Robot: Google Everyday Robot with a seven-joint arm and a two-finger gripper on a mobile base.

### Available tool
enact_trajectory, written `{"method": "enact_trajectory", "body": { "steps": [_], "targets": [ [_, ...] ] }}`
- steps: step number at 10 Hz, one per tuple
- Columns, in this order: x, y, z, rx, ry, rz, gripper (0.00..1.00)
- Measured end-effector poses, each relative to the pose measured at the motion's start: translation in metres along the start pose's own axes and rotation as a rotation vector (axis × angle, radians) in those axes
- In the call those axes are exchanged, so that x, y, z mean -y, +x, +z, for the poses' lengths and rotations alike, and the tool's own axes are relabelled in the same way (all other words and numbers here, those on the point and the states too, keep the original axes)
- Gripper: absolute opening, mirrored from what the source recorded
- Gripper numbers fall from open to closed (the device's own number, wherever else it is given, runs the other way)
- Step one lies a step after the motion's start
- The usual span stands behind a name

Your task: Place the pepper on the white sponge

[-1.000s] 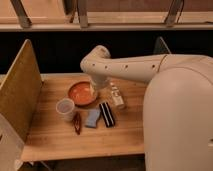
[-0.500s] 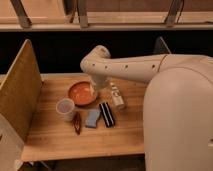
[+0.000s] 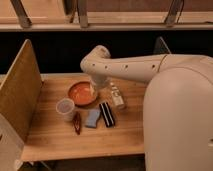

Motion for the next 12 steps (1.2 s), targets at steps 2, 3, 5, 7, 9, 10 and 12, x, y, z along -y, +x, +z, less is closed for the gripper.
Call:
{"method": "enact_trajectory", "body": {
  "steps": [2, 3, 5, 7, 9, 10, 12],
  "targets": [
    [0.000, 0.000, 0.000, 0.000, 0.000, 0.000, 0.62],
    [0.000, 0.000, 0.000, 0.000, 0.000, 0.000, 0.62],
    [0.000, 0.000, 0.000, 0.000, 0.000, 0.000, 0.62],
    [0.000, 0.000, 0.000, 0.000, 0.000, -0.001, 0.62],
    [-0.009, 0.003, 0.000, 0.011, -0.010, 0.008, 0.62],
    [-0.019, 0.005, -0.001, 0.017, -0.028, 0.017, 0.62],
    [-0.038, 0.019, -0.002, 0.015, -0.064, 0.047, 0.62]
  ]
}}
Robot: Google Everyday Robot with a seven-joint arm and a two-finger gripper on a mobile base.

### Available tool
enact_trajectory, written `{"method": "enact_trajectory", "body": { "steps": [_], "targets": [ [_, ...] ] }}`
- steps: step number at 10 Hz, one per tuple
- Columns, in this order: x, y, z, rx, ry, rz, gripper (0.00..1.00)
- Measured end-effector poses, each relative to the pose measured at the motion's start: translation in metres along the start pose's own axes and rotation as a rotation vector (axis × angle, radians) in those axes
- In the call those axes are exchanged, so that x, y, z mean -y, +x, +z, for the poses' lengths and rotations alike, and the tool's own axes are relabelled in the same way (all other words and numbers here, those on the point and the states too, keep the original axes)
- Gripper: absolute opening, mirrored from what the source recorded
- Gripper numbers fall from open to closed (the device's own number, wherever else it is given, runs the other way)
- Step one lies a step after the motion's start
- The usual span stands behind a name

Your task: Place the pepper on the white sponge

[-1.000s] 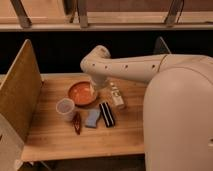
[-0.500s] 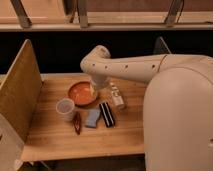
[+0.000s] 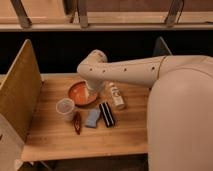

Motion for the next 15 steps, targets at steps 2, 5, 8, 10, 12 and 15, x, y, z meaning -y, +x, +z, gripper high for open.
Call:
{"method": "enact_trajectory", "body": {
  "steps": [2, 5, 8, 10, 12, 15],
  "targets": [
    [-0.010, 0.009, 0.000, 0.007, -0.021, 0.004, 0.62],
    [-0.017, 0.013, 0.002, 0.007, -0.036, -0.009, 0.62],
    [-0.019, 0.013, 0.003, 0.003, -0.035, -0.018, 0.62],
    [-0.058, 0.021, 0.015, -0.036, -0.064, -0.114, 0.62],
    [-0.101, 0.031, 0.028, -0.081, -0.098, -0.210, 0.62],
    [-0.128, 0.040, 0.043, -0.141, -0.125, -0.281, 0.62]
  ]
}}
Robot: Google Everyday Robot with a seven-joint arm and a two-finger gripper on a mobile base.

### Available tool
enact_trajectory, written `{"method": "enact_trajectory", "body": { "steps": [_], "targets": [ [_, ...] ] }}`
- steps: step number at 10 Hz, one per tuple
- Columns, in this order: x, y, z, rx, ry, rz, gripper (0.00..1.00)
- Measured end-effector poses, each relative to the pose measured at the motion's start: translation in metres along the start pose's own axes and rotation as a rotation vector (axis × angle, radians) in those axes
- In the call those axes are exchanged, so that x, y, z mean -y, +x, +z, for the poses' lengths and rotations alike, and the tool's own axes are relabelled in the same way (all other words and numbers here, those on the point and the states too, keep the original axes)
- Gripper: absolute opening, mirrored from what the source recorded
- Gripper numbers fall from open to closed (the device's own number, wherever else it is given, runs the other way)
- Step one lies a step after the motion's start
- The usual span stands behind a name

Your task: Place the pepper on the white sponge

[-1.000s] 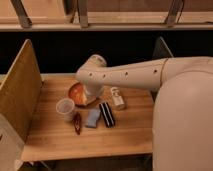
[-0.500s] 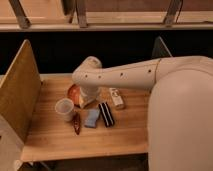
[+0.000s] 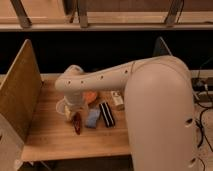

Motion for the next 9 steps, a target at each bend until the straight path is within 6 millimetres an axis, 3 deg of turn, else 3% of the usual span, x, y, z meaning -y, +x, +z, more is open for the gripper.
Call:
{"method": "enact_trajectory", "body": {
  "steps": [2, 9],
  "targets": [
    [-0.009, 0.004, 0.015, -0.042, -0.016, -0.029, 0.62],
    [-0.004, -0.004, 0.018, 0.001, 0.028, -0.053, 0.62]
  ]
}}
